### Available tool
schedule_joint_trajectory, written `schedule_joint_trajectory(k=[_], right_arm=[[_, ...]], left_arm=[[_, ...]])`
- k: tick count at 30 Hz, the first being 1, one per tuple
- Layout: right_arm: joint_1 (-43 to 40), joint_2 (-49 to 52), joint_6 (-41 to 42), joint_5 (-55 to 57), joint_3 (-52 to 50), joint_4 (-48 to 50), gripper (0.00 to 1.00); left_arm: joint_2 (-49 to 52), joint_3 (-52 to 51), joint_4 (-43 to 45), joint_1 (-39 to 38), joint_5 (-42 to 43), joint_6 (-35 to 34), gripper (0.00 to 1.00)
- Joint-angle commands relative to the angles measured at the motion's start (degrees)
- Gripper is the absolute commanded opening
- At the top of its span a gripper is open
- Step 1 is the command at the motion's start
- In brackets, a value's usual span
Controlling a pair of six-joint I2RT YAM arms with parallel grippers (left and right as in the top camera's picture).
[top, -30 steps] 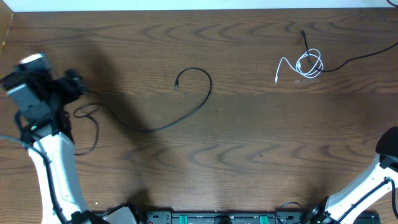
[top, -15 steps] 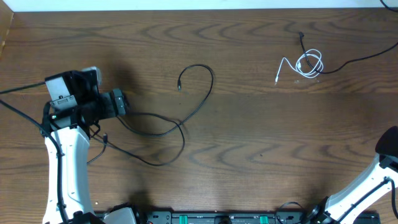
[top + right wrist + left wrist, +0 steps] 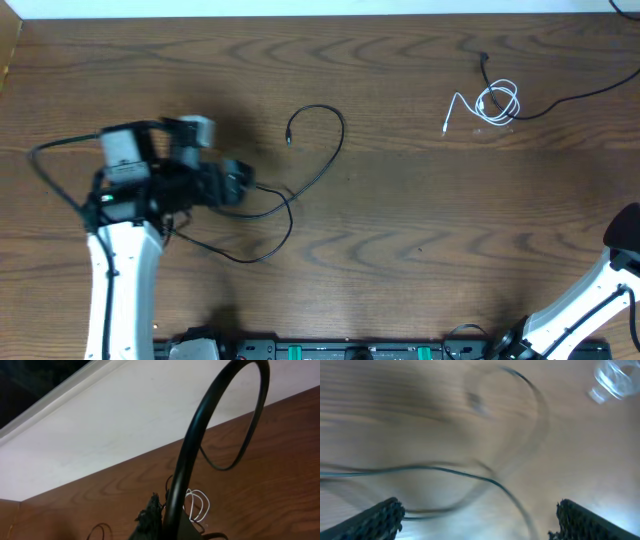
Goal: Untangle cables
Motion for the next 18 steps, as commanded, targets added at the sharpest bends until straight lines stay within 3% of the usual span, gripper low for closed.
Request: schedule_joint_trajectory(k=[1,5,9,18], right_arm=[[0.3,0.3,-1.2,0.0,0.0,-0.1,0.01],[0.3,0.3,-1.2,0.0,0.0,-0.2,0.01],[0.3,0.3,-1.4,0.0,0.0,-0.7,0.01],[0.3,0.3,-1.8,0.0,0.0,-1.0,0.01]], left_arm=[[0.5,0.5,-2.8,-8.0,3.6,6.2,0.98],[2.3,0.5,-3.1,-19.3,-9.2,6.3,0.98],[7.7,0.5,-2.7,-27.9,-20.2,-0.5,0.98],[23.4,0.5,8.9,-30.3,-29.9,-7.2,0.98]])
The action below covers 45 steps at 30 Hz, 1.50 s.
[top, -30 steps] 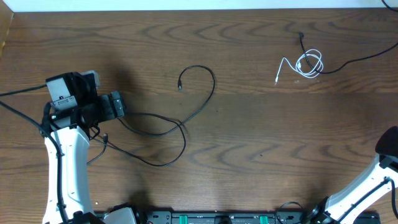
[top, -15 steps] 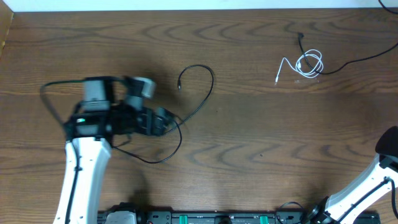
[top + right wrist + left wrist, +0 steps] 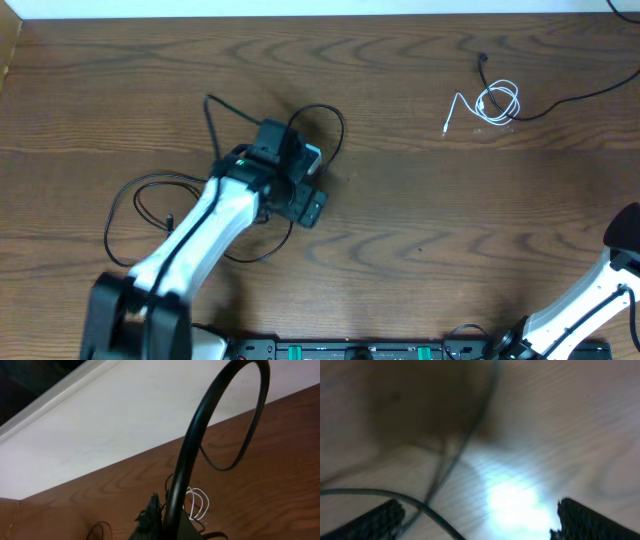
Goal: Untangle cables
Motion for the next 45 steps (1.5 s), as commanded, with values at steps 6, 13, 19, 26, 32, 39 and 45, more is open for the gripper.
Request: schedule_joint_trajectory(k=[6,13,19,26,32,39,45], right_arm=[[0.3,0.3,-2.7,-0.2,0.0,-1.4,0.01],[0.3,0.3,-2.8,-0.1,0.0,-1.5,0.01],[0.3,0.3,-3.3,-0.1,0.0,-2.0,0.01],[0.3,0.3,-3.3,-0.1,0.0,-2.2,0.01],[0.3,0.3,-3.7,-0.1,0.0,-2.3,0.01],[0.3,0.3,-3.7,-0.1,0.0,-2.4,0.01],[0.3,0.3,-3.7,-0.1,-0.1,-2.6,0.01]], left_arm=[[10.1,0.5,6.4,0.5,-13.8,-6.3,0.98],[10.3,0.5,6.4,7.2,-23.6,-9.9,0.98],[10.3,0.5,6.3,20.0,-32.2,-9.8,0.98],[10.3,0.8,8.4,36.8,-41.2,-13.7,0.98],[10.0,3.7,8.2,47.5,-41.4,-14.0,0.98],[6.6,6.9,8.1,47.3,-30.2,-7.6,0.98],[2.8,9.6,0.2,42.5,-3.3,3.8,0.98]])
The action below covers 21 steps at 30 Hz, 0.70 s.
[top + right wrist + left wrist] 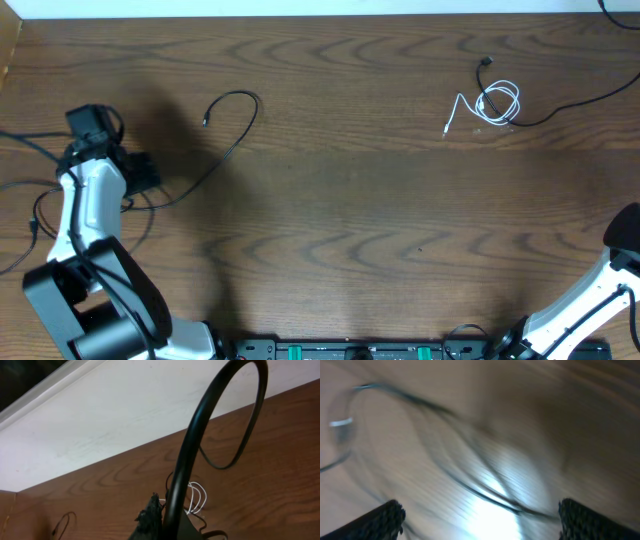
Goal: Untangle cables
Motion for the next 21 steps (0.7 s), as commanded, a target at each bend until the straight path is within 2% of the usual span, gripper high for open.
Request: schedule_joint_trajectory(k=[1,7,10,13,17,21], right_arm=[[0.3,0.3,-1.1,-0.1,-0.1,-0.3,0.01],[0.3,0.3,-1.1,2.8,-0.1,-2.1,0.01],[0.3,0.3,-1.1,-2.1,-0.1,-1.9,0.01],[0.6,0.3,-1.0,-10.5,-0.1,-1.4,0.01],[2.4,0.3,2.3,-27.2,-0.1,3.1,0.01],[7.3,0.3,14.6,-43.8,-0.1,18.4,0.01]], left_arm=[[-3.5,2.8,-3.6,-3.1,20.1,6.7,0.98],[-11.6,7.8,-8.9,-10.3,24.7,9.0,0.98],[-16.9,8.9,-8.0,-15.4,26.9,9.0,0.98],[-19.7,8.9,-6.5,-20.3,30.7,8.3,0.98],[-19.1,8.9,-5.1,-26.4,30.4,6.4,0.98],[-17.1,8.9,-2.1,-30.6,30.4,6.4,0.98]])
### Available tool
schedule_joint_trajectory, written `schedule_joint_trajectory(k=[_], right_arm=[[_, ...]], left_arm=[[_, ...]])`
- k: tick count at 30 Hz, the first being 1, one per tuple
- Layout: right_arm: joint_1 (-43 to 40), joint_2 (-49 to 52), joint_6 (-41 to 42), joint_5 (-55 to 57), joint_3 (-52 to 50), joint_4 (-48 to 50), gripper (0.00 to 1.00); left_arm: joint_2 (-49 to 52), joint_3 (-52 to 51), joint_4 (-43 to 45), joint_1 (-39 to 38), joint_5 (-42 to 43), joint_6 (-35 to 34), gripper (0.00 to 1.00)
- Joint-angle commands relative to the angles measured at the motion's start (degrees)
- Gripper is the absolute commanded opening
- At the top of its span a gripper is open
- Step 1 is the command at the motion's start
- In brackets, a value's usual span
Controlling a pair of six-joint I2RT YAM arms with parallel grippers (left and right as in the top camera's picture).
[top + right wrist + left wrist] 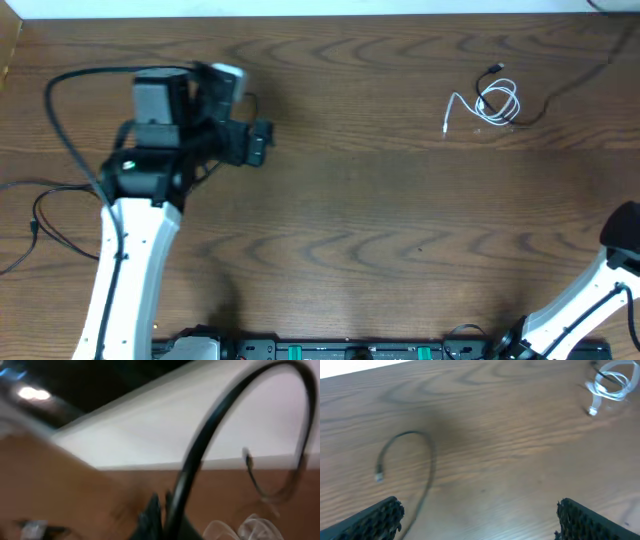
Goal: Untangle cables
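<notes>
One black cable (38,216) lies at the table's far left; its hooked end (404,454) shows in the left wrist view. My left gripper (256,141) hovers above the table beside that end, open and empty (477,512). A white cable coil (497,101) sits at the back right, also in the left wrist view (609,382). A second black cable (560,90) runs from the coil off to the top right. My right gripper (161,510) is shut on that cable, which loops up thick in front of its blurred camera.
The table's back edge meets a white wall (320,8). The right arm's base (615,265) stands at the front right corner. A black rail (340,350) lines the front edge. The left arm's own thick lead (60,90) arches over the back left.
My left arm was at the far left edge and now has its gripper further right, near the hooked end, still open. The right wrist view has gone blurred, and the black cable by the coil has shifted.
At first my open left gripper was over the black cable's loops, left of centre, then a little further right over them. Later the cable lay further left and the arm was at the left edge. Now the arm is back near the hook. My right gripper stayed shut on its cable.
</notes>
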Motion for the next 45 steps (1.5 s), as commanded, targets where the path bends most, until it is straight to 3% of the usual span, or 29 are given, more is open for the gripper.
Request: schedule_joint_trajectory(k=[1,10,14,26,30,37,42,45], right_arm=[[6.6,0.2,15.1,-22.4,0.2,12.8,0.01],[24.7,0.2,54.1,-19.5,0.2,63.7,0.01],[27.4,0.2,62.2,-17.1,0.2,74.8,0.01],[22.4,0.5,55.7,-16.2,0.1,68.8,0.01],[18.4,0.5,50.1,-15.5,0.1,62.5,0.01],[12.2,0.5,39.6,-12.6,-0.2,49.2,0.01],[11.7,0.5,37.3,-12.8,-0.5,46.8,0.01],[11.7,0.5,36.9,-12.7,-0.6,46.6,0.01]], left_arm=[[2.7,0.4,2.8,-3.5,1.1,-0.9,0.98],[8.8,0.4,3.8,-4.7,-1.2,-1.4,0.98],[10.6,0.3,3.7,-4.7,-1.2,-1.4,0.98],[11.1,0.4,3.8,-5.4,0.1,-1.4,0.98],[11.1,0.4,3.7,-7.1,6.6,-1.3,0.98],[11.4,0.3,-2.3,-17.4,8.0,-1.1,0.98],[12.0,0.3,-2.8,-25.0,-0.5,-3.3,0.98],[14.0,0.3,-2.5,-27.3,-0.9,-4.0,0.98]])
